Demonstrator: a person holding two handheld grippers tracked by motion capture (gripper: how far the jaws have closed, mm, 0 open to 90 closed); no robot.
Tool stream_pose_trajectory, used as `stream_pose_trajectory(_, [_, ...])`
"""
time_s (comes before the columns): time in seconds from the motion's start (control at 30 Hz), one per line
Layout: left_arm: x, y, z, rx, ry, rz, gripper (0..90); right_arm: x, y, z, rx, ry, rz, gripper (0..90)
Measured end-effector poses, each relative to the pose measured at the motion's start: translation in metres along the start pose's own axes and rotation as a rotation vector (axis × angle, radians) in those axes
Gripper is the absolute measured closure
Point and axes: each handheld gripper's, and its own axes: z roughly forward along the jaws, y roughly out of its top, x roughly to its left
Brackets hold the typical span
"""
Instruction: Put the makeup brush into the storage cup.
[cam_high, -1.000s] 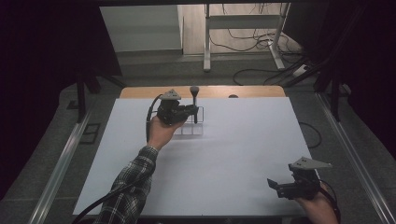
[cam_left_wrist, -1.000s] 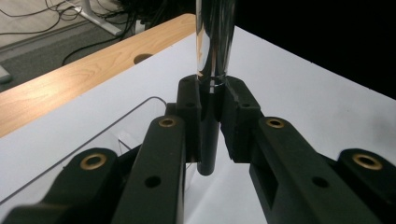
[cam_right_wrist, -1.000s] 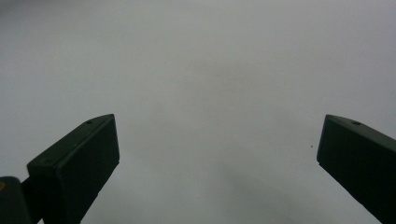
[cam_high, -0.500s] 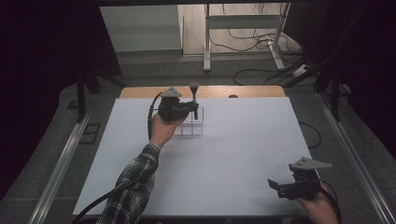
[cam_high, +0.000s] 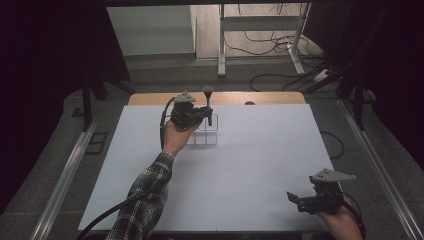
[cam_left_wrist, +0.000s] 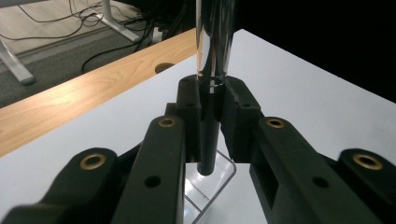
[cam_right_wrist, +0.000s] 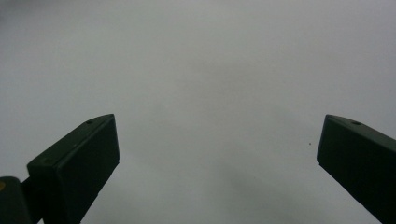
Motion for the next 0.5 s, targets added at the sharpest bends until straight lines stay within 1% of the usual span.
stream_pose_trajectory(0.2, [0.001,-0.004,0.005,-0.001,0.012,-0.013,78.1,0.0,0.0,0.0,0.0,0.001,-0.001,0.0])
stream_pose_trajectory(0.5, [0.001,-0.009,0.013,0.001,0.032,-0.015,78.1,0.0,0.0,0.0,0.002,0.005,-0.001,0.0])
